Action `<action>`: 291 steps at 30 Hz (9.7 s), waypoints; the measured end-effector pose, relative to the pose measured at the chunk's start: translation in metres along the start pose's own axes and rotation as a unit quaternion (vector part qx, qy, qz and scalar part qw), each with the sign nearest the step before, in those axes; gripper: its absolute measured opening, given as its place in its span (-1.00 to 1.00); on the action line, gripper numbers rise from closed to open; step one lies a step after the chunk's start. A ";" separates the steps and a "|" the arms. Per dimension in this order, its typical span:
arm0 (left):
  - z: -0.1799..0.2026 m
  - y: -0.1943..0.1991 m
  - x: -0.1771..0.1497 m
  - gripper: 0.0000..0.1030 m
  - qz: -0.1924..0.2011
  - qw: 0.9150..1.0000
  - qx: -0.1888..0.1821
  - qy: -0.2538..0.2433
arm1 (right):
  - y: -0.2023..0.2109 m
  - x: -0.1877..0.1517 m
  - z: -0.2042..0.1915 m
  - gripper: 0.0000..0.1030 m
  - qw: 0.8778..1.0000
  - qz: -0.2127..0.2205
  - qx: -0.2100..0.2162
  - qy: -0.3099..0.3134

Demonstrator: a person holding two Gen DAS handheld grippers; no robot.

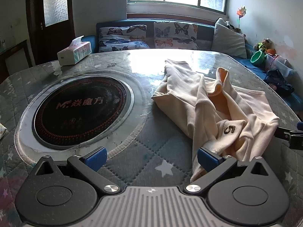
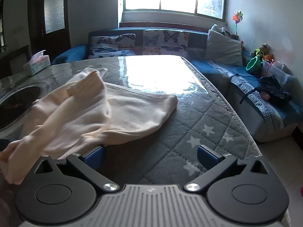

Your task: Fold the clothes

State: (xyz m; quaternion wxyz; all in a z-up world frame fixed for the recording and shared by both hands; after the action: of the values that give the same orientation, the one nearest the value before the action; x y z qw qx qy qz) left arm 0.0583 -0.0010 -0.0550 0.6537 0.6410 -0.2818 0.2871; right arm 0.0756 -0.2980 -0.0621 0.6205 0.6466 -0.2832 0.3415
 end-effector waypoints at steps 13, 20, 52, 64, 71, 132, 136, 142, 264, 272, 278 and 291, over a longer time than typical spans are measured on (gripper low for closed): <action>0.003 0.013 -0.012 1.00 -0.008 1.000 -0.008 -0.002 | 0.047 -0.009 -0.022 1.00 1.000 0.018 0.010 -0.020; 0.002 0.017 -0.018 1.00 -0.022 1.000 -0.014 0.002 | 0.052 -0.016 -0.038 1.00 0.999 0.010 0.026 -0.022; 0.016 0.012 -0.011 1.00 -0.032 0.999 -0.021 -0.012 | 0.052 -0.003 -0.063 1.00 0.998 0.016 0.057 -0.005; 0.017 0.004 -0.007 1.00 -0.038 0.999 -0.020 -0.010 | 0.045 0.001 -0.067 1.00 0.998 0.014 0.063 -0.005; 0.017 0.001 -0.007 1.00 -0.042 0.999 -0.019 -0.009 | 0.041 0.002 -0.068 1.00 0.998 0.011 0.064 -0.006; 0.028 -0.015 0.029 1.00 -0.034 0.998 -0.031 -0.035 | 0.008 0.039 -0.073 1.00 0.996 0.018 0.091 0.002; 0.029 -0.010 0.033 1.00 -0.027 0.998 -0.033 -0.039 | 0.009 0.043 -0.073 1.00 0.995 0.022 0.093 0.002; 0.032 -0.005 0.047 1.00 -0.007 0.998 -0.035 -0.045 | 0.008 0.053 -0.066 1.00 0.995 0.033 0.089 -0.002; 0.013 0.094 -0.089 -0.17 -0.064 0.969 -0.196 -0.139 | 0.139 -0.065 -0.117 -0.47 0.926 -0.090 0.301 0.211; 0.017 0.089 -0.092 -0.66 -0.064 0.966 -0.205 -0.146 | 0.137 -0.087 -0.147 -0.38 0.912 -0.087 0.297 0.268; 0.018 0.095 -0.089 -0.87 -0.052 0.963 -0.216 -0.153 | 0.136 -0.096 -0.149 -0.94 0.909 -0.085 0.285 0.290; 0.012 0.112 -0.094 -0.88 -0.066 0.945 -0.252 -0.198 | 0.153 -0.080 -0.132 -0.82 0.891 -0.120 0.346 0.268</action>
State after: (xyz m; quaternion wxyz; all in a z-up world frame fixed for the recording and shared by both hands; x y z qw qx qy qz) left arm -0.0876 -0.0126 -0.0483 0.7424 0.5163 -0.4258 0.0305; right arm -0.1056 -0.1818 -0.0333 0.4457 0.7336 0.1097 0.5012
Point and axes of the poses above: each gripper's, at about its wrist camera, not at the fingertips, and y roughly against the way its jaws point, z to its right, x to its top, the point moved 8 cm from there along -y, roughly the way its jaws point, and after that the axes turned 1 degree about z, right-handed, at the moved point
